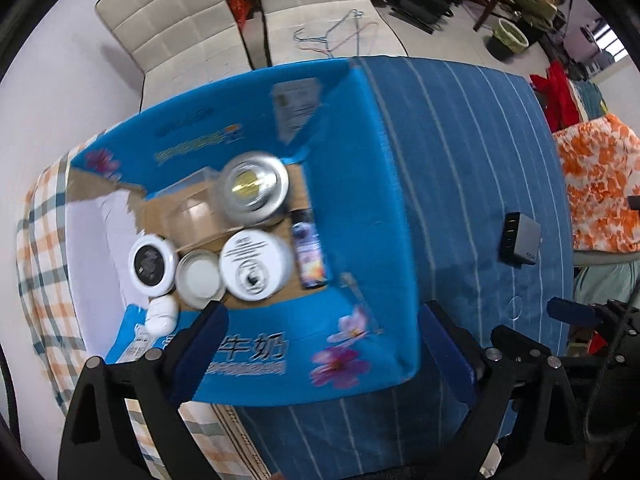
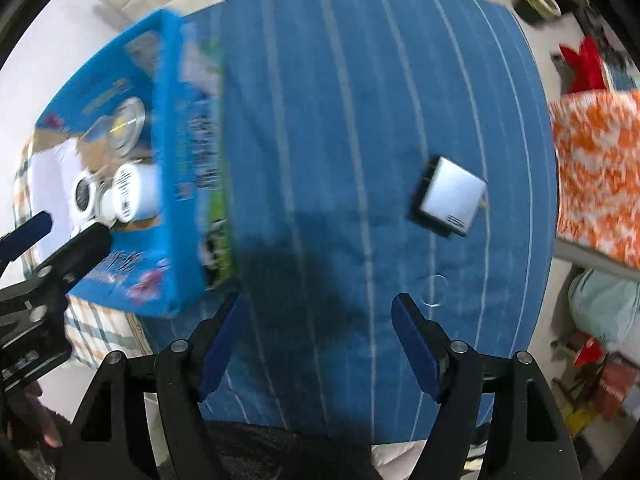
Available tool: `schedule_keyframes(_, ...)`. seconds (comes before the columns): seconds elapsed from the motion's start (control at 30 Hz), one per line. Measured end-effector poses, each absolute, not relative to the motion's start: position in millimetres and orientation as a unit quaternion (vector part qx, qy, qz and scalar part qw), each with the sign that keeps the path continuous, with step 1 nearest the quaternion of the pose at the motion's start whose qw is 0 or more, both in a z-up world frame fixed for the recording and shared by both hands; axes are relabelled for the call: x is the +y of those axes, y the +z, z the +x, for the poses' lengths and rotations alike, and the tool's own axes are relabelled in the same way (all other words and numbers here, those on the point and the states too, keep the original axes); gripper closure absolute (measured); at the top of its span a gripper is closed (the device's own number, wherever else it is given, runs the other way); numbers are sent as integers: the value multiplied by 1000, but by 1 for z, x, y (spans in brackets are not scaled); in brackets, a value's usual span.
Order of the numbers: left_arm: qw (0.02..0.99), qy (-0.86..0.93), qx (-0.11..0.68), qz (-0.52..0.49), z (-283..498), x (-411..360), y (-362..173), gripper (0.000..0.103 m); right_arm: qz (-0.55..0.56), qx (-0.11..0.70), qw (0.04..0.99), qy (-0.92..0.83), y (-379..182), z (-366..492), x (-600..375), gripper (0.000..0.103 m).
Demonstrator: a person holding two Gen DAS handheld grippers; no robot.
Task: Organize rigid objects
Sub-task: 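Move the right tool to the black charger and grasp it, then carry the black charger over the cardboard box with the right tool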
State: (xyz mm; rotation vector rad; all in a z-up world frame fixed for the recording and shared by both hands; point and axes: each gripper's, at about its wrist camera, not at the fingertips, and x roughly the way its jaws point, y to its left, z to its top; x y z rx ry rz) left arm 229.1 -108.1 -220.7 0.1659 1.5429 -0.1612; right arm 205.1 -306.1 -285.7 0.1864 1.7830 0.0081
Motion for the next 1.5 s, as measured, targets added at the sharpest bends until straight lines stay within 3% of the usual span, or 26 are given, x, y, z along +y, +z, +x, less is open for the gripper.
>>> schedule_keyframes(0.4, 675, -95, 720, 128, 272, -200, -257, 6, 136, 798, 584, -63, -348, 238, -401, 26)
schedule_keyframes(0.73, 660, -69, 729, 166, 300, -221, -288, 2, 174, 806, 554, -115, -401, 263, -424, 26)
schedule_keyframes(0.8, 659, -67, 731, 161, 303, -220, -291, 2, 166, 808, 552, -125, -408, 264, -425, 45)
schedule_keyframes(0.87, 658, -66, 733, 159, 304, -217, -292, 2, 169, 807, 549, -135, -414, 262, -426, 45)
schedule_keyframes(1.27, 669, -74, 721, 164, 285, -205, -283, 2, 97, 790, 593, -121, -385, 229, -369, 46)
schedule_keyframes(1.5, 691, -66, 709, 127, 254, -159, -256, 2, 79, 779, 617, -84, -345, 193, -319, 47)
